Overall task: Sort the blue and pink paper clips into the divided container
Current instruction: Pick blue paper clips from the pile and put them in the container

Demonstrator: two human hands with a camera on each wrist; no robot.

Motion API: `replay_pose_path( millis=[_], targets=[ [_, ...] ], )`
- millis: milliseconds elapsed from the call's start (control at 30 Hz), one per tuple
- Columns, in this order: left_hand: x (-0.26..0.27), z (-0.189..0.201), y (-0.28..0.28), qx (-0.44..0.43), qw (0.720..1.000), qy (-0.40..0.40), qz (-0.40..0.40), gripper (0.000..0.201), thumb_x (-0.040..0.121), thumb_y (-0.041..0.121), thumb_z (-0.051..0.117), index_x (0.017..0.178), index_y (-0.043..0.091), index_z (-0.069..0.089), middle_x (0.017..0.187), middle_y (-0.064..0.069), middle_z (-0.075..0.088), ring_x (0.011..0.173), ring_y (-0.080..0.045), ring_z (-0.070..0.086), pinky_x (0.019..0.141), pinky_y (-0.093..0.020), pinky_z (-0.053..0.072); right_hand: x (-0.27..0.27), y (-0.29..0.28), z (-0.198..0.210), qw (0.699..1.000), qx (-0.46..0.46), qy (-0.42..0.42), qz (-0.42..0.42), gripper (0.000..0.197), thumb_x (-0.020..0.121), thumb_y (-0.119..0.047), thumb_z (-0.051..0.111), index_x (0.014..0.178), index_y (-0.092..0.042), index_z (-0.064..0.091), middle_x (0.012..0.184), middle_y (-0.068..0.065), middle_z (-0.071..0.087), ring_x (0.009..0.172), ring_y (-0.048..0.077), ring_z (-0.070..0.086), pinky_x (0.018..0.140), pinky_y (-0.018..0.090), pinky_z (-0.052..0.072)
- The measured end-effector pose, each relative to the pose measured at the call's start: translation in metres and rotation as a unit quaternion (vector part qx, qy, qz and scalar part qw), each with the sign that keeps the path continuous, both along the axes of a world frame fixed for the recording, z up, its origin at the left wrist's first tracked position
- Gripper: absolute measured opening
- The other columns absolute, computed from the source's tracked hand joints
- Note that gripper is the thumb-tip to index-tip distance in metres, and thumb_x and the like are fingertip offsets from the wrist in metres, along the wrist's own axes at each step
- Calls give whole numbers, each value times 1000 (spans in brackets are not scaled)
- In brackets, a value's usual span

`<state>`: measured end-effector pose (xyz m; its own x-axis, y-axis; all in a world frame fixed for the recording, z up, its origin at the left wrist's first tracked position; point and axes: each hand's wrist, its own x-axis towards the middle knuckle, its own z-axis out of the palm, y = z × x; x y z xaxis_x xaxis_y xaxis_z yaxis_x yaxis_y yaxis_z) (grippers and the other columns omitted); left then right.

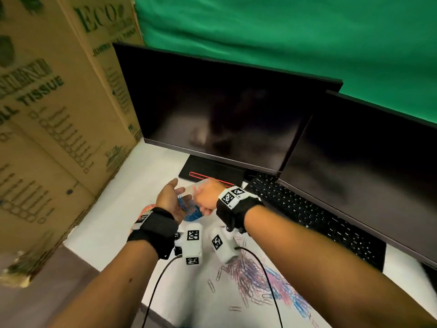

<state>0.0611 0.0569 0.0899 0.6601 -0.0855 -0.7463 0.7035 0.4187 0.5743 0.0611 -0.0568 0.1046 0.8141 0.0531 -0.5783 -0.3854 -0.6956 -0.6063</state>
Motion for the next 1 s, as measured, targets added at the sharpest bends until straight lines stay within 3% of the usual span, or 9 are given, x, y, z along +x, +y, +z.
replay_pose_path(
  millis=[67, 167, 300, 367, 433, 500, 633, 800, 1000],
  targets=[
    [11, -2, 7, 38, 999, 8, -12, 54, 94, 44, 46, 133, 7, 45, 103, -14, 48, 73, -22, 48, 75, -38, 44, 11, 6, -4, 1000, 11, -9, -7, 22, 94, -15, 52, 103, 0, 65, 88, 11, 71, 82, 26, 71, 73, 31, 59],
    [19, -2, 8, 85, 995, -6, -45, 52, 96, 46, 43, 132, 8, 45, 96, -9, 43, 75, -22, 44, 81, -38, 42, 17, 5, -11, 999, 13, -39, -19, 34, 86, -14, 56, 118, -5, 63, 110, 15, 68, 78, 22, 66, 52, 16, 51],
    [19, -8, 6, 156, 985, -42, -68, 51, 94, 43, 48, 134, 11, 49, 120, -15, 48, 113, -31, 48, 98, -44, 40, 11, -11, -9, 997, 19, -65, -47, 33, 84, -10, 55, 115, -7, 67, 97, 10, 65, 74, 18, 60, 64, 29, 55],
    [12, -9, 1, 198, 971, -98, -96, 39, 94, 32, 50, 127, 12, 55, 127, -15, 54, 120, -31, 51, 94, -43, 44, -5, -28, -8, 995, 22, -83, -49, 29, 85, -6, 54, 109, -5, 69, 93, 9, 64, 83, 20, 59, 84, 39, 56],
    [-4, -10, -5, 231, 944, -179, -152, 18, 93, 17, 52, 106, 13, 65, 102, -10, 69, 95, -21, 64, 76, -34, 49, -28, -50, -13, 993, 22, -89, -72, 27, 82, -4, 54, 97, -15, 73, 81, -1, 64, 86, 22, 62, 88, 40, 56],
    [-26, -17, -12, 268, 890, -261, -260, 12, 89, 9, 57, 85, 16, 65, 75, -1, 68, 70, -15, 63, 63, -27, 48, -58, -75, -24, 991, -2, -90, -98, 29, 81, -5, 53, 83, -29, 68, 72, -12, 60, 81, 19, 61, 80, 33, 56],
    [-70, -48, -29, 341, 709, -364, -498, 17, 80, 8, 62, 72, 23, 64, 74, 5, 69, 68, -11, 62, 71, -25, 53, -138, -120, -56, 991, -75, -61, -97, 23, 84, -11, 54, 92, -25, 70, 93, -3, 69, 84, 14, 63, 72, 19, 47],
    [-105, -79, -59, 402, 502, -443, -625, 28, 81, 12, 52, 101, 26, 68, 103, 3, 61, 95, -19, 61, 78, -24, 47, -216, -149, -93, 987, -128, -41, -90, 15, 85, -20, 55, 82, -33, 62, 92, -2, 71, 83, 15, 64, 72, 23, 49],
    [-105, -106, -87, 452, 414, -460, -643, 24, 86, 16, 55, 104, 27, 66, 112, 3, 54, 111, -20, 53, 86, -30, 46, -243, -132, -109, 982, -159, -89, -39, 27, 90, -34, 52, 114, -25, 60, 115, 0, 61, 102, 23, 60, 87, 31, 49]
  ],
)
